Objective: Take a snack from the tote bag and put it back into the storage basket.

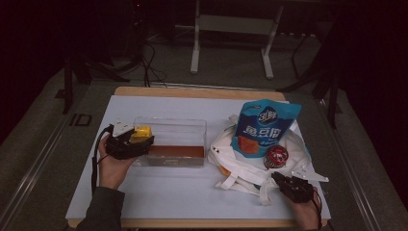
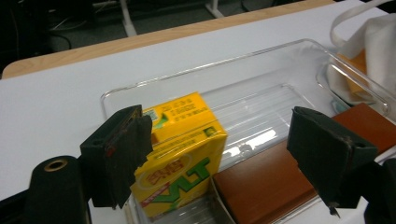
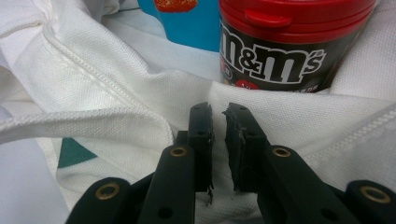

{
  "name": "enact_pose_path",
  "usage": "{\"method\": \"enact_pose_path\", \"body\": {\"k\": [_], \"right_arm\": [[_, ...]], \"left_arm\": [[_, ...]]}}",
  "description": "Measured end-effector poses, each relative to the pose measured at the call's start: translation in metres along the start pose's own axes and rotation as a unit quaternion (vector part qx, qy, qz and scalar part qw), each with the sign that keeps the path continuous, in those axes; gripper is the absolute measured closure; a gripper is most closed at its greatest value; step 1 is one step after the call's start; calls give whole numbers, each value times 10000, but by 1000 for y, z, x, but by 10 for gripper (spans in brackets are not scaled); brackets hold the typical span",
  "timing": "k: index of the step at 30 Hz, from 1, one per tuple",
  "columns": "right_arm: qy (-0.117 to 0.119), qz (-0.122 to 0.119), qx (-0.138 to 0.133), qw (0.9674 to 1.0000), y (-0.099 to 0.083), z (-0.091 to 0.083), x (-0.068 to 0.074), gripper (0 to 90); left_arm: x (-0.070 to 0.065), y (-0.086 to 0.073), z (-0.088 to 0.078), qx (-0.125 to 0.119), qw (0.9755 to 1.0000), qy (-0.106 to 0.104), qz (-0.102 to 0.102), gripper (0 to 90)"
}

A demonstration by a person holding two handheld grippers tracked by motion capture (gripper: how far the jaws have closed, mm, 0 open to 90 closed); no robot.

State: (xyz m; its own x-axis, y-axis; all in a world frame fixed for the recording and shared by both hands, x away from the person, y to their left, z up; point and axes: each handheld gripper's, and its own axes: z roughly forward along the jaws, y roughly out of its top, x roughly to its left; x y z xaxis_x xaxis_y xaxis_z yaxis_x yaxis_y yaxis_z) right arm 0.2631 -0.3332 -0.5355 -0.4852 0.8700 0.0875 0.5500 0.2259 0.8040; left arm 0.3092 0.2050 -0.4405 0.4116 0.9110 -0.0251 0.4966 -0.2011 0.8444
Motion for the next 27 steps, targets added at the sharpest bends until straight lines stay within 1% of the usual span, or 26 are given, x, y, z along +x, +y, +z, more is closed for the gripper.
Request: {"method": "enact_pose_path", "body": {"k": [1,3,4,7,8,13,15,17,20,24,27], "right_arm": [[1,1,-1,10000,0,0,0,803],[2,2,-1,10000,0,0,0,803],[1,2,-3,10000,0,0,0,803],[-2,0,0,10000,0,0,0,802],[-3,-2,2,10000,0,0,0,803],[-1,-2,18,10000,1,0,0,803],[7,6,28,10000,1,0,0,803],[5,-1,33,10000,1,0,0,803],[-40,-64,96,9999,3,0,1,798],[-107,-216,185,9995,10,-4,3,795],[-146,-270,205,9993,12,-6,4,795]], "left_arm": [[0,0,0,-2,10000,-48,10,187],[-2,1,1,-2,10000,-78,16,187],[-3,2,1,-23,9999,-159,16,187],[-6,3,-1,-80,9998,-155,88,194],[-8,3,-1,-84,9997,-214,103,194],[-15,5,-2,-138,9993,-311,183,190],[-18,6,-1,-100,9991,-396,147,182],[-21,6,0,-136,9987,-465,153,181],[-25,6,1,-135,9984,-501,212,184],[-33,6,2,-128,9982,-475,340,214],[-37,6,2,-154,9975,-548,416,234]]}}
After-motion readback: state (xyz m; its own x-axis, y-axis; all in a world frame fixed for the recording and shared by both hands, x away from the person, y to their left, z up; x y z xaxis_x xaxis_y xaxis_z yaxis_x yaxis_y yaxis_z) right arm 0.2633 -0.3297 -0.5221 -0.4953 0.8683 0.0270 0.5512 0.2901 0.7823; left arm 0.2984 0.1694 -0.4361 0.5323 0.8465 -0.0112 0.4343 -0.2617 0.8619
